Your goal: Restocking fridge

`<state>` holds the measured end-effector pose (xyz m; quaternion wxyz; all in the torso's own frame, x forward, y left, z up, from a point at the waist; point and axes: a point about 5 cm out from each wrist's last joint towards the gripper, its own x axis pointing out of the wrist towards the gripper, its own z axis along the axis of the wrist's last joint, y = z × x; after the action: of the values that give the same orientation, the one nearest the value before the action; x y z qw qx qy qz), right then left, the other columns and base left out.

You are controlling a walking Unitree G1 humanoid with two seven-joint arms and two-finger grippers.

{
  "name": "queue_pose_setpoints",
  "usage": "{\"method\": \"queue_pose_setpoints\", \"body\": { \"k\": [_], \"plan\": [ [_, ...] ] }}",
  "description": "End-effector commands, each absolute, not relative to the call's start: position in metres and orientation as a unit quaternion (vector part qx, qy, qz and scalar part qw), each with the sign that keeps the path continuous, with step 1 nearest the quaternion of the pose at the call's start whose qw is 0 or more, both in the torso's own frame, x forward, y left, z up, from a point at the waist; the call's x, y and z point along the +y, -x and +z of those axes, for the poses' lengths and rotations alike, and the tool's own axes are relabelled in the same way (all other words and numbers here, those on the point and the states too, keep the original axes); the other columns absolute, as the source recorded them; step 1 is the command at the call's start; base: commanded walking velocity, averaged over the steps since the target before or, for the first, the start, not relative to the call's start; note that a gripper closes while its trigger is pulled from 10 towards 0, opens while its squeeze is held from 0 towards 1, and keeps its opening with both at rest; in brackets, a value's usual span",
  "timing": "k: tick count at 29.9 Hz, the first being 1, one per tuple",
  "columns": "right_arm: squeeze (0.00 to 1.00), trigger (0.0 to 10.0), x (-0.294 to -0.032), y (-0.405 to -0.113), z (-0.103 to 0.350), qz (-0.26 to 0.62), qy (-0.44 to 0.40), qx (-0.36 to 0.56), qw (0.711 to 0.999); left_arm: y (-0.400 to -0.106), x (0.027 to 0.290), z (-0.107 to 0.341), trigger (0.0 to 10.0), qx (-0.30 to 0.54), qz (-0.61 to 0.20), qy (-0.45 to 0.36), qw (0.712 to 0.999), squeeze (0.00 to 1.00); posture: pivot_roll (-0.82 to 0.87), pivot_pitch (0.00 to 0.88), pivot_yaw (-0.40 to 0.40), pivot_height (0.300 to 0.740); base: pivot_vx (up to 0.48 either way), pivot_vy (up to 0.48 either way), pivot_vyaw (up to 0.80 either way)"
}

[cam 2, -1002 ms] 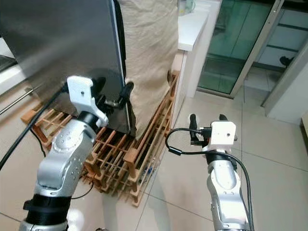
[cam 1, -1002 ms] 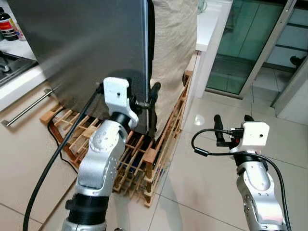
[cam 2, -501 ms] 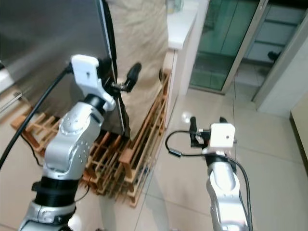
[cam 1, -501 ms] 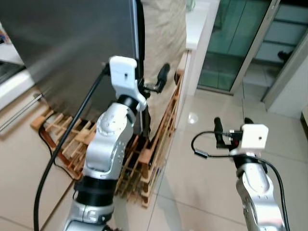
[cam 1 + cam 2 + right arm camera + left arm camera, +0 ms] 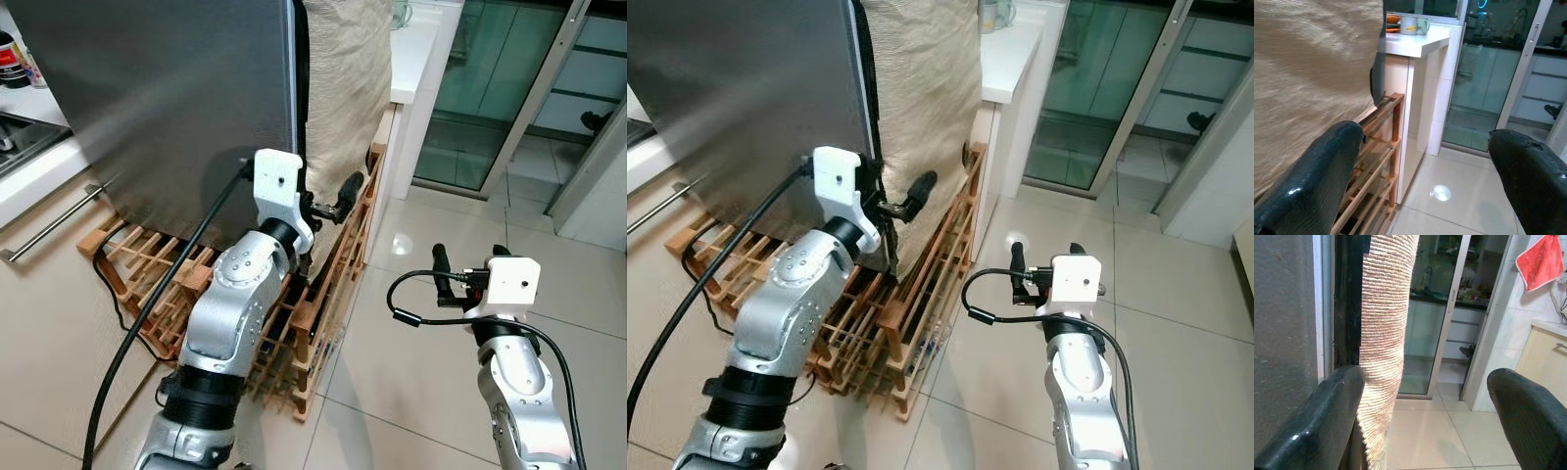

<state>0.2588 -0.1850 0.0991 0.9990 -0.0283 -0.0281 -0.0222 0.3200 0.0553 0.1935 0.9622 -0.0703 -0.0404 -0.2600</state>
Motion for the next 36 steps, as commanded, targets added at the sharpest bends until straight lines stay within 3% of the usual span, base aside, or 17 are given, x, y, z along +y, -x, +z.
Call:
{"method": "queue_pose_setpoints", "body": {
  "k": [1,7,14,18,28,32,36],
  "plan": [
    [0.00,10.0,-0.185,-0.261,0.102,-0.023,0.028,-0.035,0.999,-0.326,0.044,0.183,10.0,-0.005,-0.269,0.065,0.961,0.00,-0.14,0.000,0.032,0.740,0.000,0.000,0.00],
    [0.00,10.0,-0.186,-0.259,0.102,-0.024,0.031,-0.036,0.999,-0.339,0.048,0.186,10.0,-0.001,-0.225,0.102,0.969,0.00,-0.17,0.000,0.040,0.740,0.000,0.000,0.00],
    [0.00,10.0,-0.189,-0.256,0.100,-0.028,0.031,-0.031,0.999,-0.334,0.073,0.182,10.0,0.025,-0.209,0.110,0.971,0.00,-0.15,0.000,0.030,0.740,0.000,0.000,0.00],
    [0.00,10.0,-0.186,-0.258,0.099,-0.022,0.030,-0.029,0.999,-0.331,0.074,0.183,10.0,0.023,-0.202,0.111,0.973,0.00,-0.14,0.000,0.024,0.740,0.000,0.000,0.00],
    [0.00,10.0,-0.186,-0.259,0.101,-0.019,0.033,-0.030,0.999,-0.333,0.076,0.197,10.0,-0.025,-0.176,0.123,0.976,0.00,-0.16,0.000,0.023,0.740,0.000,0.000,0.00],
    [0.00,10.0,-0.189,-0.254,0.099,-0.023,0.036,-0.027,0.999,-0.318,0.088,0.205,10.0,-0.047,-0.203,0.096,0.973,0.00,-0.15,0.000,0.024,0.740,0.000,0.000,0.00],
    [0.00,10.0,-0.188,-0.256,0.097,-0.022,0.035,-0.024,0.999,-0.316,0.103,0.202,10.0,-0.069,-0.160,0.068,0.982,0.00,-0.13,0.000,0.018,0.740,0.000,0.000,0.00]
  ]
}}
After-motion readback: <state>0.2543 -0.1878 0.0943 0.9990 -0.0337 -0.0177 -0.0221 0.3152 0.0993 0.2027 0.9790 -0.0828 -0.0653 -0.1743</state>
